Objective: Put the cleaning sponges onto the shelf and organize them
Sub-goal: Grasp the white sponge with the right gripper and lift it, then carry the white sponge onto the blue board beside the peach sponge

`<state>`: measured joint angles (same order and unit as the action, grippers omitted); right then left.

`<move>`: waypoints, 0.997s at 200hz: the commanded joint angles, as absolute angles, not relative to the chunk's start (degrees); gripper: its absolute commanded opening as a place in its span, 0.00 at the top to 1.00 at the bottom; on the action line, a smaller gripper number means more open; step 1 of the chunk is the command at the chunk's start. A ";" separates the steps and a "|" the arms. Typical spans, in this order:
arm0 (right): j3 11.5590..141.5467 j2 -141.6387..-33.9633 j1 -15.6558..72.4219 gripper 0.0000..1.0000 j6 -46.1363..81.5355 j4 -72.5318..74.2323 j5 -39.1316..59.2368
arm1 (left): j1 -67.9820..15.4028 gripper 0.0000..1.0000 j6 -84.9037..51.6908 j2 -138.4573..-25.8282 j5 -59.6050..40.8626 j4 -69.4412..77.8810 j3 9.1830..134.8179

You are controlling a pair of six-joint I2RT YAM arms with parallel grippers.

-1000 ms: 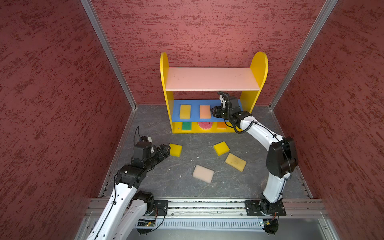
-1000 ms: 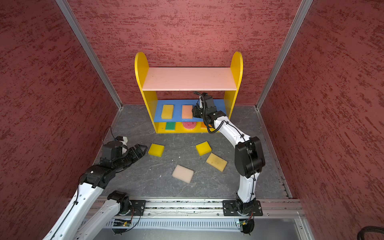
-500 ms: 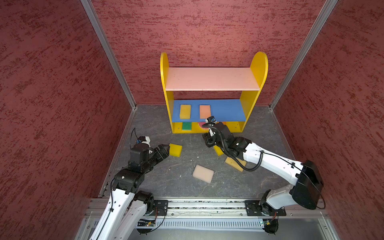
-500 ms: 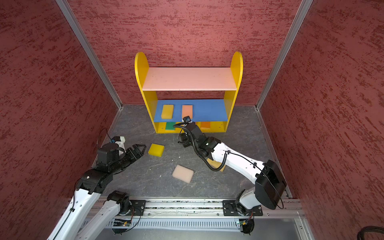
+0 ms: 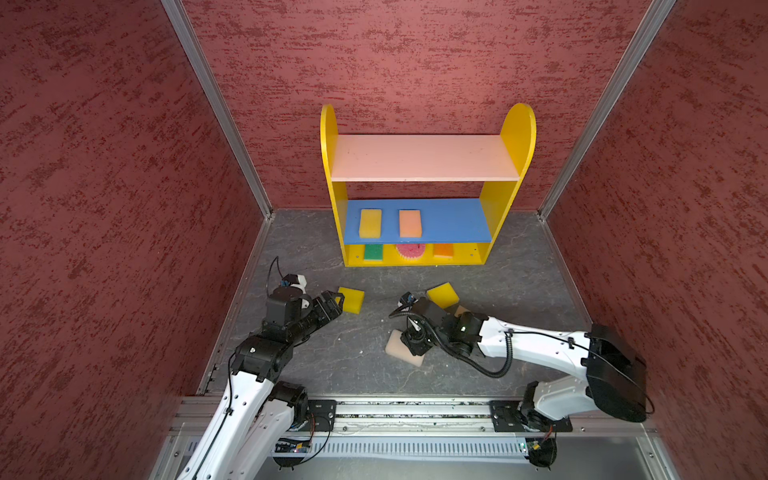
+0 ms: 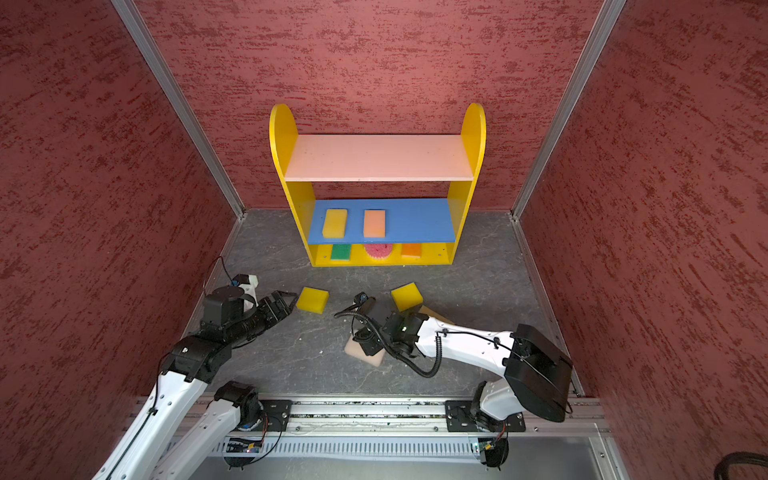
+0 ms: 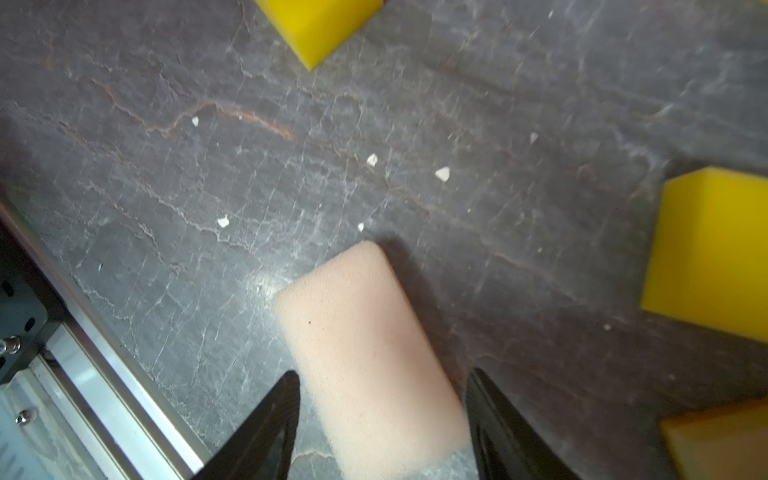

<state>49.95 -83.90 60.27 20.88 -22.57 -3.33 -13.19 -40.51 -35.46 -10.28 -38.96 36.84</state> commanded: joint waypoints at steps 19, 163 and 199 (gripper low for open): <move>47.90 -88.34 60.54 0.34 21.63 -19.90 -0.62 | -12.70 0.09 -39.68 -34.99 -11.46 -40.13 36.48; 50.82 -88.73 47.18 1.00 17.77 -15.26 10.62 | -10.26 0.08 -37.79 -37.14 -9.87 -36.85 38.15; 57.59 -81.34 35.62 1.00 13.58 -22.62 7.06 | -9.33 0.08 -38.37 -37.09 -9.50 -35.65 38.45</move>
<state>51.66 -87.26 41.39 17.67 -17.69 9.23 -10.13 -39.16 -37.43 -10.17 -37.04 36.82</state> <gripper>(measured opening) 0.041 0.920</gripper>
